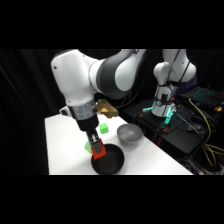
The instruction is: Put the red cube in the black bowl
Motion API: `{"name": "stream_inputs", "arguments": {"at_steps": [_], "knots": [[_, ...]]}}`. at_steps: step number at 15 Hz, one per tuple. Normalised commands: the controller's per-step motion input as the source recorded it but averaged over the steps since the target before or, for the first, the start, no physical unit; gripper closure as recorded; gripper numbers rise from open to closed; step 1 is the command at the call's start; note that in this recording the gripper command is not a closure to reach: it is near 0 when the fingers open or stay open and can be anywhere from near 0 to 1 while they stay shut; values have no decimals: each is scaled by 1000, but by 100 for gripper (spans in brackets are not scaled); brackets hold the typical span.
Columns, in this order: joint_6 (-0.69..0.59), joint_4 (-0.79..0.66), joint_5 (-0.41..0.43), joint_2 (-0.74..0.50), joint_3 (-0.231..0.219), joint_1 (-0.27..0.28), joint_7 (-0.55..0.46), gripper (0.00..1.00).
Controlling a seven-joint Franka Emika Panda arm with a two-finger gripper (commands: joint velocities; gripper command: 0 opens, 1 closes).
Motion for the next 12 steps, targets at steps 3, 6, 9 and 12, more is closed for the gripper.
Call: {"name": "stream_inputs", "arguments": {"at_steps": [3,6,9,12], "knots": [[34,174,-53,226,-49,43,91,100],[-25,143,-13,149,-34,17,59,100],[-169,167,-11,92,-25,9,46,0],[-281,98,-12,-72,-8,-2,8,0]]}}
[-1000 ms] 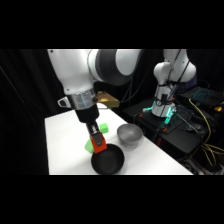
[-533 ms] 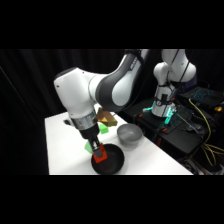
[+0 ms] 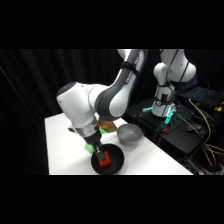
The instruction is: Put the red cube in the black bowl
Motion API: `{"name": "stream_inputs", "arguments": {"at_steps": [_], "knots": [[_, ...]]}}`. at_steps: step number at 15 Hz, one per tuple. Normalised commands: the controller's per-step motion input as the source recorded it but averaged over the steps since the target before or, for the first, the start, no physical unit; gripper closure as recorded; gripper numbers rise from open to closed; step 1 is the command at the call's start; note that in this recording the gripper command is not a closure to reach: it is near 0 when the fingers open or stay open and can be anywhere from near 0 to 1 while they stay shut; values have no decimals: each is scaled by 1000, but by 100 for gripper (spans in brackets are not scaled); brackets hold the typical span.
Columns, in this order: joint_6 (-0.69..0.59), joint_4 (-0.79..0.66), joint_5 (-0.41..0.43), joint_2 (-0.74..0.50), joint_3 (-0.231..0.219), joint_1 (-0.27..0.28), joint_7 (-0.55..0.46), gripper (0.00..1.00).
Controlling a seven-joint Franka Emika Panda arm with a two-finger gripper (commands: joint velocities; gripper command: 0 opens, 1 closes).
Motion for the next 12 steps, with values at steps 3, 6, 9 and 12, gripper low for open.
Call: {"name": "stream_inputs", "arguments": {"at_steps": [3,6,9,12], "knots": [[-365,-28,26,-303,9,-4,44,0],[-350,-220,42,-555,5,6,103,0],[-282,-283,41,-665,-25,18,208,0],[-265,-208,2,-621,-27,2,137,0]]}}
